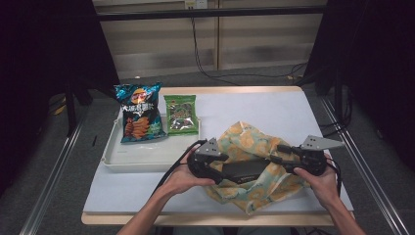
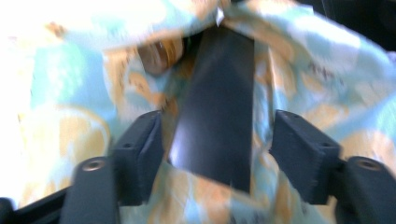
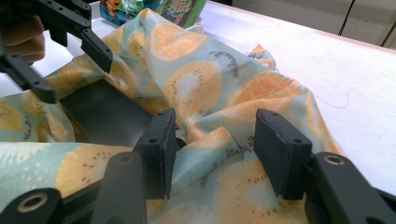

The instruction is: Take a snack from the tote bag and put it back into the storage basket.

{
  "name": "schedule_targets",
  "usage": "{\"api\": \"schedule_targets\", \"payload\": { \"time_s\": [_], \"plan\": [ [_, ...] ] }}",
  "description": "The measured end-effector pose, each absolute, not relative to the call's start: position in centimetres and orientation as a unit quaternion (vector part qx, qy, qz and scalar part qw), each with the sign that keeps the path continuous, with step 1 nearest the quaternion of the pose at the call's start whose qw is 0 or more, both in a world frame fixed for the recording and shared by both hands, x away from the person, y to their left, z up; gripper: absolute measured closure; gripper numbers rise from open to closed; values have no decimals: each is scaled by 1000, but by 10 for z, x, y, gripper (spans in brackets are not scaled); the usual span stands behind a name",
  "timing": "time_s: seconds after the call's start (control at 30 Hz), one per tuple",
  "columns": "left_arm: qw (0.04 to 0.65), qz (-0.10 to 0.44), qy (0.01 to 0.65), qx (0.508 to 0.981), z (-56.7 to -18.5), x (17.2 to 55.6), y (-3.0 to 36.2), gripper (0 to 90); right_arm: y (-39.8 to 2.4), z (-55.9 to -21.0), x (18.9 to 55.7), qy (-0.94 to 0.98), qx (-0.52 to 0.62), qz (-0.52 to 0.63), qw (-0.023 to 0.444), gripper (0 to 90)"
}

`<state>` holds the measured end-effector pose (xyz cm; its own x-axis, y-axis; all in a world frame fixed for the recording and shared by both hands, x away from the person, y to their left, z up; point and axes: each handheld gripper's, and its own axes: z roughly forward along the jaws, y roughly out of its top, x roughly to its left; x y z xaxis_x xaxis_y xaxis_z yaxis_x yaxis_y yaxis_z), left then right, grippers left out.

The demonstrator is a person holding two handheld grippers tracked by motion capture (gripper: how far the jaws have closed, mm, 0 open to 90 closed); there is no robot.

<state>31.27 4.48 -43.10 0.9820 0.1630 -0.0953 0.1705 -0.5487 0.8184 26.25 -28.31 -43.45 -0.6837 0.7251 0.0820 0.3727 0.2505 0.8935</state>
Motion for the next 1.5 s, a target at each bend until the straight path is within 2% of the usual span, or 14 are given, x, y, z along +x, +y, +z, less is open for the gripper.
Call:
{"api": "schedule_targets", "payload": {
  "time_s": [0.17,0.47,0.97,1.5],
  "plan": [
    [448,-7,98,888,-440,319,30,480,-283,-435,263,771,357,497,176,487],
    [441,-15,88,893,-444,319,35,382,-282,-437,263,773,354,498,173,463],
    [395,15,61,916,-454,309,17,378,-282,-436,262,774,355,494,176,448],
    [394,-14,73,916,-454,312,0,425,-280,-435,260,775,352,495,173,425]
  ]
}}
